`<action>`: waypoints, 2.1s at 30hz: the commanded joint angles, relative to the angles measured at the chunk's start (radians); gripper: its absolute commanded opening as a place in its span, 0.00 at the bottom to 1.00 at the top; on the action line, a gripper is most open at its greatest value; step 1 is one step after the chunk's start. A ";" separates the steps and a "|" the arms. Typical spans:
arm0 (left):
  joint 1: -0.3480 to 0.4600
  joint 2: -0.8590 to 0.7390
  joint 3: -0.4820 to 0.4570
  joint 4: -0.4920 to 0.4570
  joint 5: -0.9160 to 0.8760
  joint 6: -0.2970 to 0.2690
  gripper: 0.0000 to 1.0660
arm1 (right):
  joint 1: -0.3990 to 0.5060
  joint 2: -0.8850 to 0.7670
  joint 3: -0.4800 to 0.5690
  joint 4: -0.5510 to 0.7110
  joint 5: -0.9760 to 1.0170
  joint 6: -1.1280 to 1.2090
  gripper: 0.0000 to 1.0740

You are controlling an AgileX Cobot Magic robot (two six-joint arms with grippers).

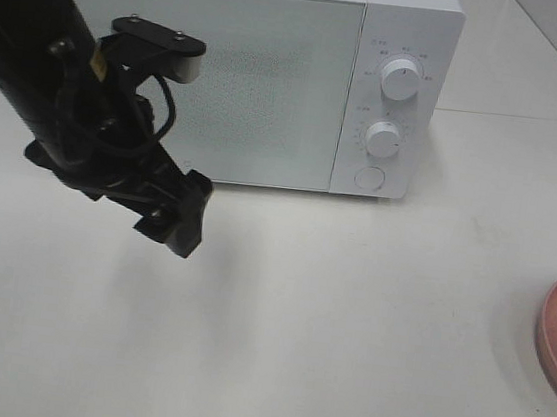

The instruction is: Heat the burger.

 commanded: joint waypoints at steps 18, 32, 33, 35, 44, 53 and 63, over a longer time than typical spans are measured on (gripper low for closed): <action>0.513 -0.351 0.220 -0.106 0.205 0.129 0.96 | -0.007 -0.025 0.002 0.006 -0.008 -0.008 0.71; 0.585 -0.820 0.588 -0.081 0.131 0.144 0.96 | -0.007 -0.025 0.002 0.006 -0.008 -0.008 0.71; 0.585 -0.850 0.589 -0.078 0.128 0.144 0.96 | -0.007 -0.025 0.002 0.006 -0.008 -0.007 0.71; 0.585 -0.945 0.589 -0.076 0.119 0.144 0.96 | -0.007 -0.025 0.002 0.006 -0.008 -0.008 0.71; 0.585 -1.164 0.617 -0.077 0.198 0.139 0.96 | -0.007 -0.025 0.002 0.006 -0.008 -0.008 0.71; 0.587 -1.382 0.617 -0.101 0.195 0.136 0.96 | -0.007 -0.025 0.002 0.006 -0.008 -0.008 0.71; 0.723 -1.641 0.617 -0.101 0.194 0.136 0.96 | -0.007 -0.025 0.002 0.006 -0.008 -0.008 0.71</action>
